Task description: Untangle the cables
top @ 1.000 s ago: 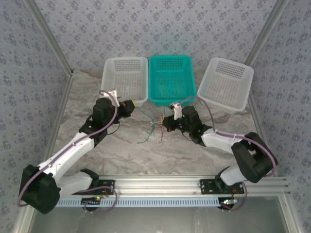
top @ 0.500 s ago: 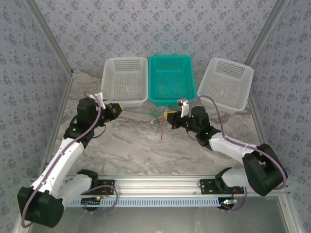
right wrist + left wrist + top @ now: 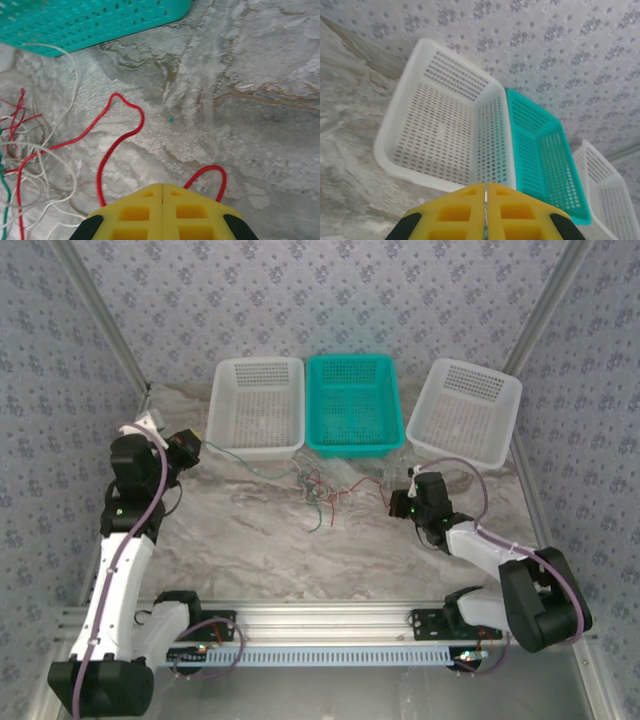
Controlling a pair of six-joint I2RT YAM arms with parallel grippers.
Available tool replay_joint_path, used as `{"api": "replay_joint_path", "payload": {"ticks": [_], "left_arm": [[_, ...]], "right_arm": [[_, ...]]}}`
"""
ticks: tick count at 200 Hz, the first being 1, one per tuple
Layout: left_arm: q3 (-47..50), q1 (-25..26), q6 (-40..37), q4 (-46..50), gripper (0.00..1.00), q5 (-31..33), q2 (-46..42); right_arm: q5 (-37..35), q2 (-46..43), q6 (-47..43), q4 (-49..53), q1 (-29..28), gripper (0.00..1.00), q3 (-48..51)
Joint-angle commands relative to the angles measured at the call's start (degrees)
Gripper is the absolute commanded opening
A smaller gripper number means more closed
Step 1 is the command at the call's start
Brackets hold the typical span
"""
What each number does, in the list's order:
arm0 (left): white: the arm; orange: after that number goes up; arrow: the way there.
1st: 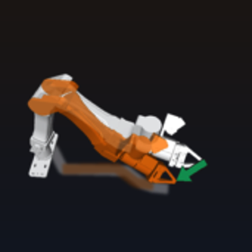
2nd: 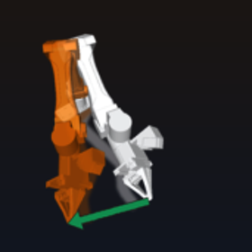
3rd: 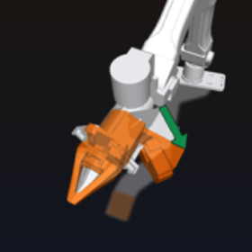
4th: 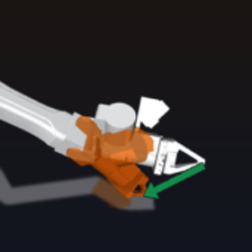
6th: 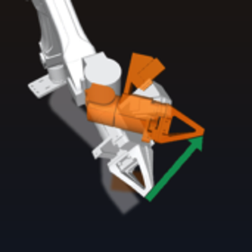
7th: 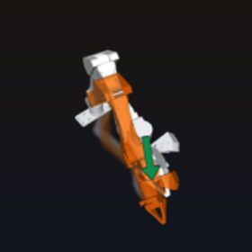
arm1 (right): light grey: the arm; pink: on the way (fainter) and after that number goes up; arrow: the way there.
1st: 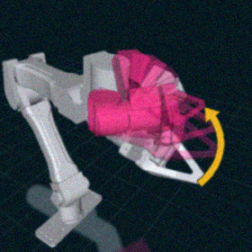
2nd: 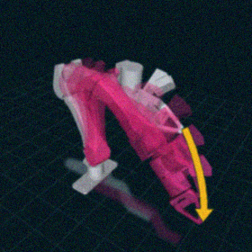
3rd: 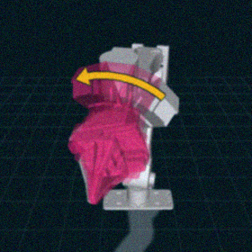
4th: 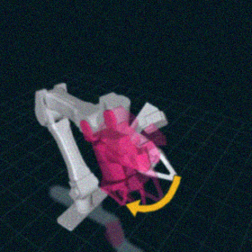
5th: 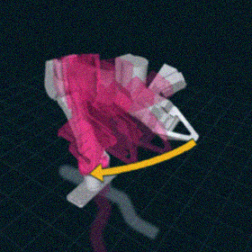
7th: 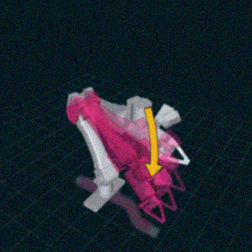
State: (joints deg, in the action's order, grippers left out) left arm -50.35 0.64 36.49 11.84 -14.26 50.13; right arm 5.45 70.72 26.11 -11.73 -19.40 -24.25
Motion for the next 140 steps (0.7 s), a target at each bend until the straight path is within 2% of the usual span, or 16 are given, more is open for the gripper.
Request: {"api": "replay_joint_path", "payload": {"ticks": [1,15,33,41,57,85,104,140], "left_arm": [[0.63,0.1,0.19,-2.57,0.0,-6.89,1.19],[-0.03,0.92,-0.69,-2.4,0.0,-8.17,1.2],[-1.25,2.28,-0.24,-2.35,0.0,-8.02,1.33],[-1.94,2.97,0.23,-2.68,0.0,-7.84,1.74],[-3.57,4.7,-0.2,-5.33,0.0,-7.6,3.32],[-11.31,5.68,-3.67,-7.91,0.0,-3.69,11.81],[-19.43,5.63,-6.32,-7.71,0.0,-0.06,20.81],[-35.56,4.25,-6.65,-7.1,0.0,-0.67,40.01]], "right_arm": [[5.8,-1.77,-4.21,1.41,-2.59,0.0,-3.15],[6.63,-3.58,-6.88,2.64,-5.45,0.1,-4.95],[5.18,-6.26,-8.3,3.46,-8.36,0.37,-6.87],[4.31,-7.49,-8.15,3.8,-8.9,0.45,-7.77],[3.39,-10.34,-7.36,3.6,-9.58,0.53,-9.04],[1.74,-14.37,-6.43,3.38,-10.21,0.77,-10.96],[0.97,-15.38,-6.31,5.68,-10.51,0.82,-13.27],[2.65,-15.46,-5.42,8.06,-10.87,0.82,-14.64]]}}
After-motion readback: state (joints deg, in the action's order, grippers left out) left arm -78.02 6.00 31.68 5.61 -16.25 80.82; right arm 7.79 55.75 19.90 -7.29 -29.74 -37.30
